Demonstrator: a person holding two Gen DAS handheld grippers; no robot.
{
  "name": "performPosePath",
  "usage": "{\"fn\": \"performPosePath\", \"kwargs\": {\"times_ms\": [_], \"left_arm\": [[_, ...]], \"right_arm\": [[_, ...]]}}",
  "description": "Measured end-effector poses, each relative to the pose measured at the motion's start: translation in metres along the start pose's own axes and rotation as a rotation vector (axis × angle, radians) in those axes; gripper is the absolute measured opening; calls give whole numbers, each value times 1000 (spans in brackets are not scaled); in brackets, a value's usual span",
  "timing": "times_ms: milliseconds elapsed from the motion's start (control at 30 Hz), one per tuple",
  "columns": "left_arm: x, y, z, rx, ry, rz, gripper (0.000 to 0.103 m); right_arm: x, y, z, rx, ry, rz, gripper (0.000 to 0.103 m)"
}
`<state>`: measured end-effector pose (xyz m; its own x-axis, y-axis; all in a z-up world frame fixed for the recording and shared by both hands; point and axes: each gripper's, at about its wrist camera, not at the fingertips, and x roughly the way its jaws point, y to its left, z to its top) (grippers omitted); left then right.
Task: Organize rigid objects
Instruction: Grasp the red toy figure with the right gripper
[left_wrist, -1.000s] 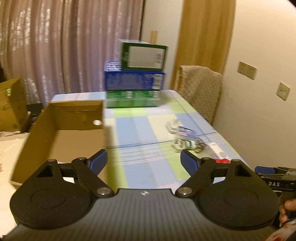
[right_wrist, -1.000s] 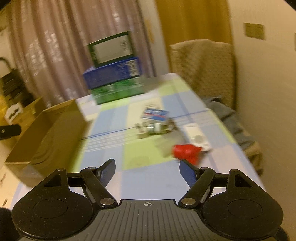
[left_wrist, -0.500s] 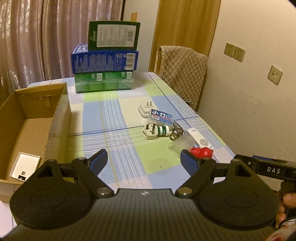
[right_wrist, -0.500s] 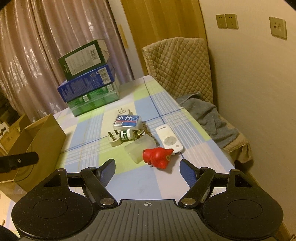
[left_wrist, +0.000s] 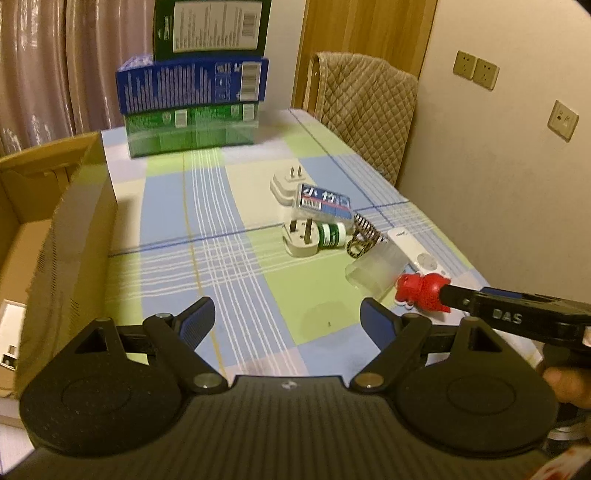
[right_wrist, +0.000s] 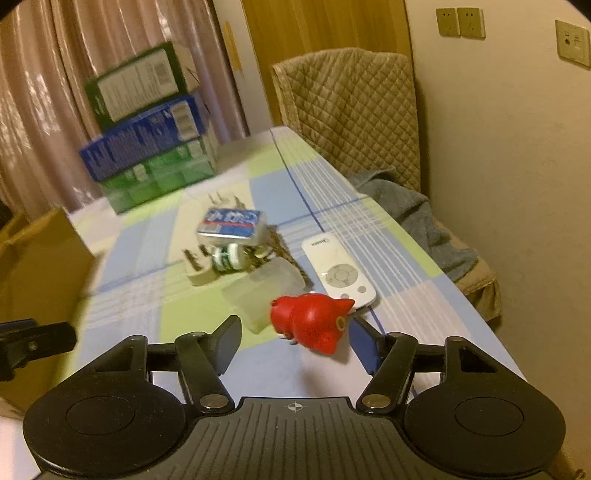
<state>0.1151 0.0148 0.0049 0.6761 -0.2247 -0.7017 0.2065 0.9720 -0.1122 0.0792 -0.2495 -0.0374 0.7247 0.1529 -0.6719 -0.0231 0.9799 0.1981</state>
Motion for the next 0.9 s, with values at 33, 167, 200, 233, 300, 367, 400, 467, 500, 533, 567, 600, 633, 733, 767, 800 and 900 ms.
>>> {"fn": "performPosePath", "kwargs": {"times_ms": [33, 167, 200, 233, 300, 367, 400, 467, 500, 533, 567, 600, 633, 733, 767, 800, 900], "left_arm": [[4, 2, -1, -3, 6, -2, 82], [20, 9, -5, -20, 30, -7, 82], [23, 11, -7, -23, 35, -8, 82], [26, 12, -7, -27, 37, -10, 82], [29, 14, -9, -36, 43, -13, 82], [33, 17, -10, -45, 48, -16, 82], [34, 19, -10, -47, 49, -18, 82], [37, 21, -11, -53, 51, -20, 82], [38, 22, -12, -56, 53, -21, 82], [39, 22, -12, -59, 54, -23, 82], [39, 22, -12, -59, 55, -23, 82], [40, 23, -13, -59, 54, -25, 82], [40, 22, -13, -59, 55, -26, 82], [42, 23, -14, -62, 60, -30, 82], [42, 23, -14, -63, 61, -31, 82], [42, 23, -15, -63, 61, -32, 82], [41, 23, -16, -64, 57, -37, 82]], "right_arm": [[8, 0, -1, -1, 7, -14, 62], [31, 0, -3, -4, 21, -48, 62], [36, 0, -4, -10, 24, -57, 62], [40, 1, -4, -11, 26, -63, 62], [47, 2, -4, -10, 24, -74, 63], [53, 5, -4, -21, 23, -87, 63], [56, 6, -3, -22, 24, -95, 63], [62, 8, -3, -28, 25, -108, 63], [65, 9, -2, -31, 28, -114, 63], [68, 10, -2, -33, 31, -120, 63], [72, 10, -2, -34, 33, -125, 63], [74, 11, -1, -34, 36, -129, 63], [77, 12, -2, -39, 39, -135, 64], [84, 13, -2, -47, 47, -143, 64], [86, 12, -2, -45, 48, -138, 64], [86, 12, -2, -47, 46, -133, 64], [88, 14, -3, -73, 50, -94, 64]]}}
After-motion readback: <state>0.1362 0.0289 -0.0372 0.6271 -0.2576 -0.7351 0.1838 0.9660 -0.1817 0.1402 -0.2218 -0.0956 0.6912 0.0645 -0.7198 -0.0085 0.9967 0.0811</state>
